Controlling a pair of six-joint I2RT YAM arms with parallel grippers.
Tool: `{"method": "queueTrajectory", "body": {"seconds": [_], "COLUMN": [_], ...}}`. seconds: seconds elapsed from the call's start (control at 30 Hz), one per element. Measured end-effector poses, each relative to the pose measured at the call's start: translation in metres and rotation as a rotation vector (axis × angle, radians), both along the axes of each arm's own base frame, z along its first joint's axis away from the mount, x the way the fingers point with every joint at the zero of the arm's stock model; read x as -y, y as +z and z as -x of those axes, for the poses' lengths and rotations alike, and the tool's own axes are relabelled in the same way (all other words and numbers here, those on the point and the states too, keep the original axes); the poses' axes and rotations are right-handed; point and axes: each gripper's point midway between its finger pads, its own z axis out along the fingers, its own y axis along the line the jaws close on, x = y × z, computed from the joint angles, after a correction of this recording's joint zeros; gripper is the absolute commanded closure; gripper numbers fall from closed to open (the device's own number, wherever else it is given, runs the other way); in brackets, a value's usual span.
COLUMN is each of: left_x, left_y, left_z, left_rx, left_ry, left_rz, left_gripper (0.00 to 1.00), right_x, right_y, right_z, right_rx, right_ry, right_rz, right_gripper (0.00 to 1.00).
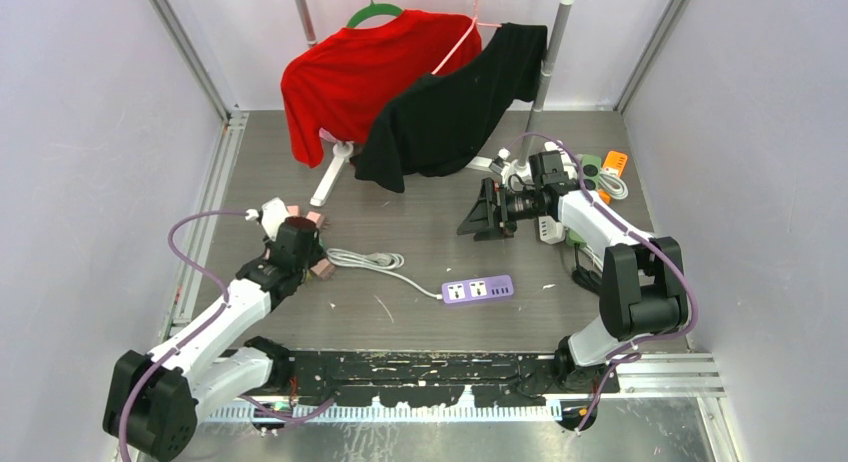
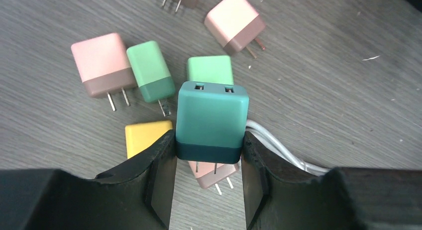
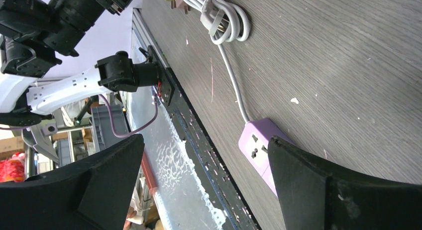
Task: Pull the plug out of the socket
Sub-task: Place the plug at the center of the board, then reset both arms
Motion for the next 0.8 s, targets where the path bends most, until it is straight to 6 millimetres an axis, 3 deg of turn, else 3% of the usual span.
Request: {"method": "queueTrajectory", "body": {"seconds": [0.03, 0.07, 0.13, 0.23, 0.3, 0.4, 0.57, 0.8], "left_x": [-0.001, -0.002, -0.004, -0.007, -0.009, -0.01, -0.007, 0.011], "left_y": [-0.003, -0.007, -0.014, -0.022, -0.025, -0.024, -0.013, 0.024], "left_z": [0.001, 0.003, 0.006, 0.011, 0.013, 0.013, 0.01, 0.006], "left_rx": [-0.012, -0.027, -0.058, -0.104, -0.129, -0.153, -0.182, -0.191], "left_ry": [0.005, 0.013, 0.023, 0.045, 0.06, 0.082, 0.105, 0.049], "left_rz": [-0.003, -0.004, -0.013, -0.026, -0.034, -0.041, -0.032, 0.042], "left_gripper": [0.9, 0.79, 0.75, 0.56, 0.26, 0.03, 0.0, 0.0], "right_x": [0.0, 0.0, 0.0, 0.0, 0.0, 0.001, 0.005, 0.029], "right_y": [0.0, 0.0, 0.0, 0.0, 0.0, -0.001, -0.002, 0.005], "right_z": [0.0, 0.0, 0.0, 0.0, 0.0, -0.001, 0.0, -0.008], "right_rx": [0.0, 0.001, 0.0, 0.001, 0.001, 0.003, 0.03, 0.2], "right_ry": [0.0, 0.001, 0.0, -0.001, -0.002, -0.002, 0.014, 0.025], "right_rz": [0.0, 0.0, 0.0, 0.002, 0.003, 0.005, 0.044, 0.196], "right_gripper": [0.01, 0.0, 0.01, 0.0, 0.01, 0.0, 0.0, 0.01]}}
